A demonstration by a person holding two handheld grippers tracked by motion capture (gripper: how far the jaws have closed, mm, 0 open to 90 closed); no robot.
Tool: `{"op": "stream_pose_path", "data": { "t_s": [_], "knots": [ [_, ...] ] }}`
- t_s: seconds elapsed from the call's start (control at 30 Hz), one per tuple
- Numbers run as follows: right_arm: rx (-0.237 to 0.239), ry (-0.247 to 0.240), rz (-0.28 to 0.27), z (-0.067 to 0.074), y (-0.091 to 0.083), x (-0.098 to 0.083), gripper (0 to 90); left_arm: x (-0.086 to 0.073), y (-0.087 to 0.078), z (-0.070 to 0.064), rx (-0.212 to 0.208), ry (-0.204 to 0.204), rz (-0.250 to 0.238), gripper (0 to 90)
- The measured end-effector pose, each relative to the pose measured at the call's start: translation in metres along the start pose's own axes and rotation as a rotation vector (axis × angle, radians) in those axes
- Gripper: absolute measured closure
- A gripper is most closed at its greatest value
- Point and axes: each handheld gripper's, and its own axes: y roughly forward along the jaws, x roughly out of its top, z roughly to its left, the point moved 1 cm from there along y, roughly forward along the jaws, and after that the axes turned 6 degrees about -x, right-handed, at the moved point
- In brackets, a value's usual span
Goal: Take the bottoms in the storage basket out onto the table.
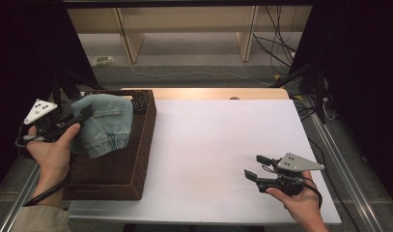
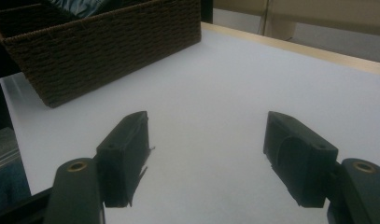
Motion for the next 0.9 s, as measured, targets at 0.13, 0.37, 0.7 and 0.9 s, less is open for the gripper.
{"op": "stream_pose_path", "data": {
  "t_s": [0.13,0.37,0.7,0.9],
  "knots": [
    [0.0,0.0,0.001,0.0,0.0,0.0,32.3,0.002,0.0,0.0,-0.004,-0.005,-0.004,76.4],
    [0.0,0.001,0.0,0.0,0.0,0.0,32.3,0.005,0.001,-0.001,-0.006,-0.011,-0.015,76.4],
    [0.0,0.001,0.0,0.0,0.0,0.0,32.3,0.008,0.003,-0.002,-0.007,-0.013,-0.027,76.4],
    [0.001,0.002,0.001,0.0,0.0,0.0,32.3,0.011,0.003,-0.002,-0.009,-0.017,-0.044,76.4]
  ]
}}
